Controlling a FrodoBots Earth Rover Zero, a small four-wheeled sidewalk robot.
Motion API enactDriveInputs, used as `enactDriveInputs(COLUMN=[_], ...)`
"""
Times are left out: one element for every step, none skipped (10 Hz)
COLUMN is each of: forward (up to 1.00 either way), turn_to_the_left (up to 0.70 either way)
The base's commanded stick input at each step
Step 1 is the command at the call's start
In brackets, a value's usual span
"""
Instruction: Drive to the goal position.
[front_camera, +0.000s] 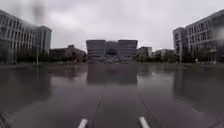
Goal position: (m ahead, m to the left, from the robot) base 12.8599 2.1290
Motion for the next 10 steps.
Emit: enactDriveInputs(forward=[1.00, 1.00, 1.00, 1.00, 1.00, 1.00, 1.00, 1.00, 1.00, 1.00], turn_to_the_left=[0.40, 0.20, 0.03, 0.03, 0.03, 0.03, 0.03, 0.03, 0.03, 0.03])
